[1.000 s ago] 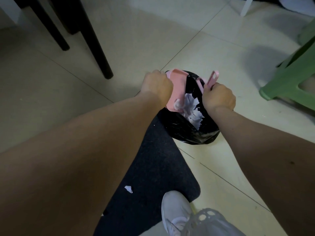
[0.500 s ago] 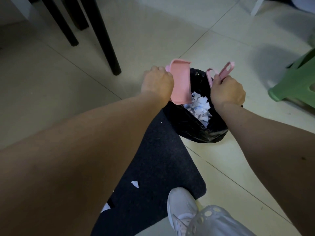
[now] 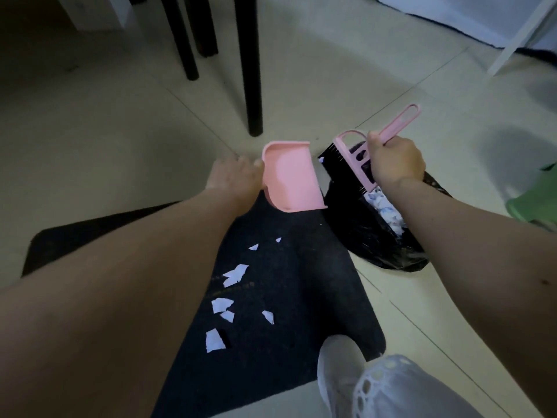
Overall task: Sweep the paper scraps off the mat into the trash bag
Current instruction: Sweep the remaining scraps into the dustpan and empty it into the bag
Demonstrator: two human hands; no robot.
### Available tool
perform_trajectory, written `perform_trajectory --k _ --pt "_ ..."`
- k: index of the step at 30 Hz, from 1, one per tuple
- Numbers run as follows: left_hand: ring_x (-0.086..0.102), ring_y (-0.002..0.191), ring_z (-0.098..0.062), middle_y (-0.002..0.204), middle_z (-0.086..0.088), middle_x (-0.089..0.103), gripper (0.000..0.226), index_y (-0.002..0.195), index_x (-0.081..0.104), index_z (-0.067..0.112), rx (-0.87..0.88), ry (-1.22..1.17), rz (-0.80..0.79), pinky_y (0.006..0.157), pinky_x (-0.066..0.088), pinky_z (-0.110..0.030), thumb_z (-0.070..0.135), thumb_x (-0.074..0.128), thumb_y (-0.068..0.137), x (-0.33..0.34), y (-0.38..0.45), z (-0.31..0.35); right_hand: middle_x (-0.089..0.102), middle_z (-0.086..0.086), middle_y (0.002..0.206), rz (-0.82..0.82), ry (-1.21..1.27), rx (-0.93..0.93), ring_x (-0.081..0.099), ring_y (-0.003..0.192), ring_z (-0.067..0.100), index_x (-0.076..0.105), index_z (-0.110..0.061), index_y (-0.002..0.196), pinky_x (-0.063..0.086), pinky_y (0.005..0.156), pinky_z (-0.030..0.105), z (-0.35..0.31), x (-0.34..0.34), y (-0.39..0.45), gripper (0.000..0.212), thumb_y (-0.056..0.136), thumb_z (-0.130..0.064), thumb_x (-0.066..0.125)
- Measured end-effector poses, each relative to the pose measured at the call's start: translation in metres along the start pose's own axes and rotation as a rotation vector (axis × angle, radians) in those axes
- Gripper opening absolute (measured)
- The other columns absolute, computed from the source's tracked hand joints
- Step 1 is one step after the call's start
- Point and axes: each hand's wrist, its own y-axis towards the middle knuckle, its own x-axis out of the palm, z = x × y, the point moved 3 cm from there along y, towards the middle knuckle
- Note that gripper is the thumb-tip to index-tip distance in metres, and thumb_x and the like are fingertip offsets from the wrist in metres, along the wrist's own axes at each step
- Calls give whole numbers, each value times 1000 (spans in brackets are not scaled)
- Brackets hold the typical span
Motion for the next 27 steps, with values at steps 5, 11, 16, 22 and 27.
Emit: perform_trajectory --k 5,11,16,22,27 --pt "55 110 -33 121 -13 55 28 119 46 14 -108 -128 -93 85 43 -40 32 38 99 30 -45 -63 63 5 84 -160 -88 -122 57 82 28 69 -15 92 42 73 31 -51 42 -23 45 93 -52 43" --pt "51 117 -31 127 -10 51 38 131 41 15 -195 -134 -307 93 41 -44 32 33 97 87 -105 -130 67 4 87 -425 -267 -356 61 83 27 69 -16 93 49 77 35 -98 113 -67 46 94 -53 41" --pt "46 119 -28 130 -7 48 42 135 37 17 -239 -86 -488 95 40 -47 25 39 94 141 -147 -151 63 5 84 -559 -480 -440 61 86 28 62 -20 72 39 68 29 -95 179 -97 45 91 -56 43" --pt "43 120 -27 130 -5 47 41 133 37 18 -270 -147 -557 97 40 -45 22 45 93 185 -167 -151 64 11 93 -513 -609 -285 59 88 31 63 -19 81 39 72 29 -40 210 -113 44 88 -59 47" --pt "40 121 -28 129 -6 46 41 134 35 19 -255 -175 -567 99 39 -46 20 43 93 205 -166 -140 67 11 108 -377 -631 -162 61 101 32 66 -30 117 45 79 32 -3 204 -97 38 93 -52 46"
